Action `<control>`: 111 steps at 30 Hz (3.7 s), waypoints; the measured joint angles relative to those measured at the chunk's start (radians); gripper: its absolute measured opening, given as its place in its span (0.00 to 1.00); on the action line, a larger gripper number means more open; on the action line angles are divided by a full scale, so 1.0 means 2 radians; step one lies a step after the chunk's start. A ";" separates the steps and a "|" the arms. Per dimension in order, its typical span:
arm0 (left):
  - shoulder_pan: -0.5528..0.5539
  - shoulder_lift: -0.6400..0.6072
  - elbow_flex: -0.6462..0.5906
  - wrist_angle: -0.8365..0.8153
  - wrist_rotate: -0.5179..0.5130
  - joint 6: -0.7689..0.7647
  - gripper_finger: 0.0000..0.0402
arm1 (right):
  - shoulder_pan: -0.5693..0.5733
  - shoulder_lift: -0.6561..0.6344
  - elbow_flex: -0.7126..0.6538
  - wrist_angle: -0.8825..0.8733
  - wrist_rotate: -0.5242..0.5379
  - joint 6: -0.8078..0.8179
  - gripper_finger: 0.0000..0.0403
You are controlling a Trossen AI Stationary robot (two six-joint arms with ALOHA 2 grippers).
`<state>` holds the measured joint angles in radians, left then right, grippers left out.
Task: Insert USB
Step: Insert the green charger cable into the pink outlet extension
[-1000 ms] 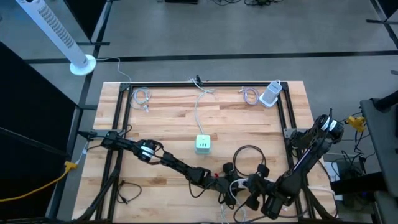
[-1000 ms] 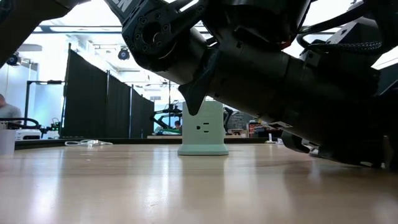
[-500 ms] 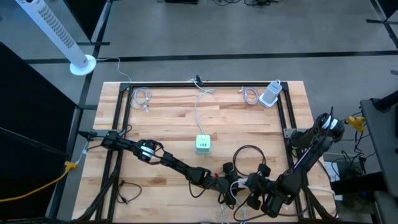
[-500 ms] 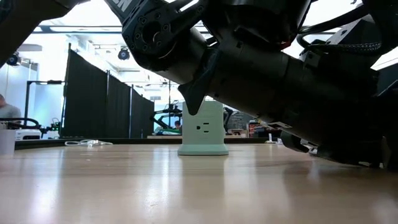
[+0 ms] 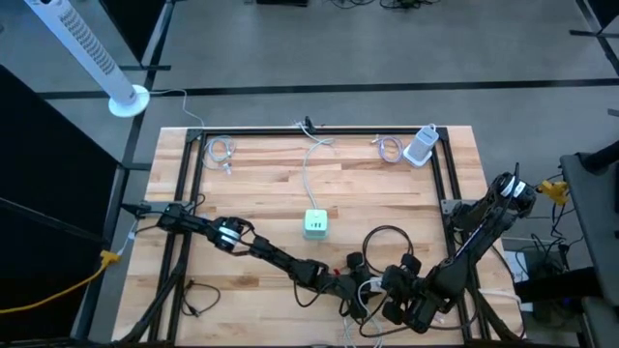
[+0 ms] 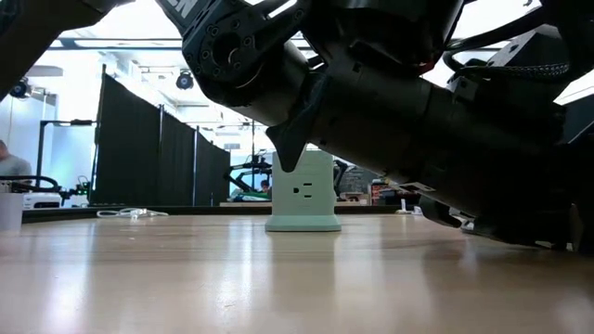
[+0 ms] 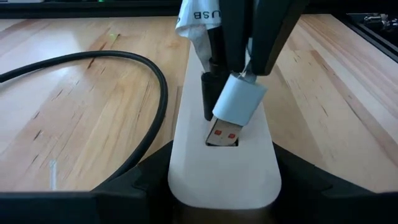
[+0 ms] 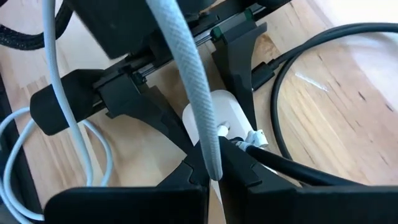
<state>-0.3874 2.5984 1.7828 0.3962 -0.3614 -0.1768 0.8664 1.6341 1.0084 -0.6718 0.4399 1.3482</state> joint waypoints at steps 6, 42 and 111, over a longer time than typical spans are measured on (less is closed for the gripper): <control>0.000 0.000 0.000 0.000 0.000 0.001 0.48 | -0.012 -0.004 0.000 0.000 -0.014 -0.013 0.00; -0.002 -0.001 -0.012 0.016 -0.006 0.002 0.48 | -0.068 -0.038 -0.001 0.002 -0.094 -0.039 0.00; -0.006 -0.001 -0.012 0.015 -0.009 -0.002 0.48 | -0.026 -0.005 0.103 -0.184 -0.101 -0.210 0.42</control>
<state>-0.3992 2.5969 1.7580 0.4271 -0.3794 -0.1810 0.8146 1.6234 1.2143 -1.0405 0.2374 0.9291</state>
